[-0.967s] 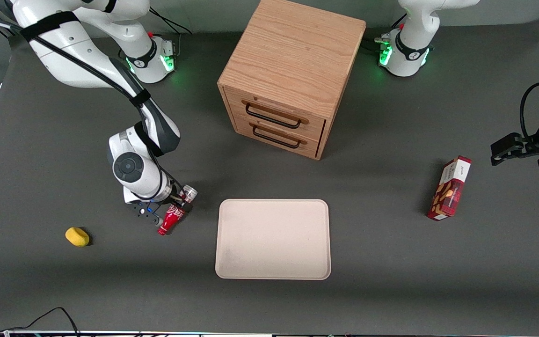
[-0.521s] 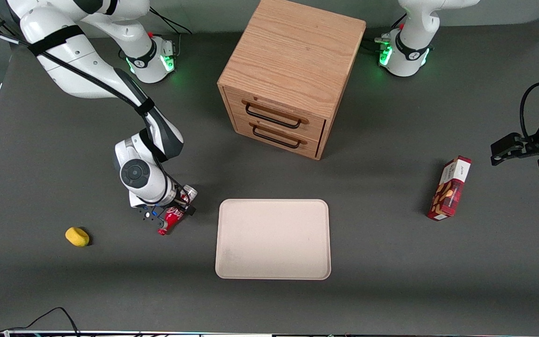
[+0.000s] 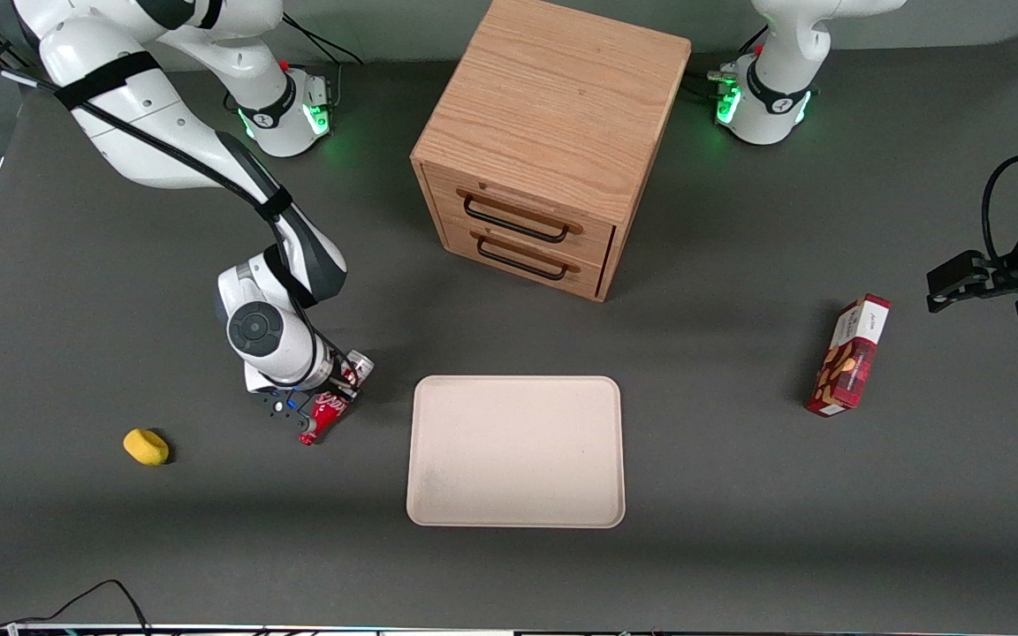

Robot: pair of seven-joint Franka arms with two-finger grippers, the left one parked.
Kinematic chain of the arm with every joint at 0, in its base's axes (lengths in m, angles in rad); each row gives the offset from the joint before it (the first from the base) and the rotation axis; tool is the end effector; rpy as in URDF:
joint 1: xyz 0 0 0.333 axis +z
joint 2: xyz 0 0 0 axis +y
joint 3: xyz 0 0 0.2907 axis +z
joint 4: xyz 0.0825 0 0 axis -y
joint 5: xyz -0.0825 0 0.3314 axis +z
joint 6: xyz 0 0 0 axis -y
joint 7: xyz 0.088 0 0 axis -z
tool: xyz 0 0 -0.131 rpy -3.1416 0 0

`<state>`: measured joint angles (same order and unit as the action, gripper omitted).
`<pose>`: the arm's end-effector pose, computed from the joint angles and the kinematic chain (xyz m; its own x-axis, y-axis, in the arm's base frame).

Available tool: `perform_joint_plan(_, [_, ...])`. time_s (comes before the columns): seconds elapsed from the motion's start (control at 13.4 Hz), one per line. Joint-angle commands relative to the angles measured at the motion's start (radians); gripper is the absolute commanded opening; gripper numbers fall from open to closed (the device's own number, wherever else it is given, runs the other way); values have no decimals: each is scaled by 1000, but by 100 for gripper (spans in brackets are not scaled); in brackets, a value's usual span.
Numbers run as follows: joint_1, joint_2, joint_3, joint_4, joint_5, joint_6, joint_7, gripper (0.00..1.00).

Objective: Place coke bottle on tray
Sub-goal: 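Lower the open right gripper around the bottle and close on it, then lift the bottle with the right gripper and tilt it upright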

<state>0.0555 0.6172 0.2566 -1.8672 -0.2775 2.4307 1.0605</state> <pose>0.5620 0.1706 0.1853 0.8373 -0.5466 0.0119 -0.5466 -0.8366 0.0353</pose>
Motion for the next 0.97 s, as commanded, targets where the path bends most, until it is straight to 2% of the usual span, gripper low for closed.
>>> perform_joint_plan(0.0, [0,-5,1,14,-32,-4,39,0])
perform_joint_plan(0.22, [-3,-75,6,14,-22,-108,36,0])
perform_joint_plan(0.45, [-41,-184,73,23,6,-232,19,0])
perform_joint_plan(0.52, [-64,-230,99,26,42,-278,-23,0])
perform_joint_plan(0.67, [-75,-334,93,37,153,-376,-135,0])
perform_joint_plan(0.74, [-77,-377,90,52,184,-451,-193,0])
perform_joint_plan(0.89, [-80,-401,89,187,190,-684,-252,0])
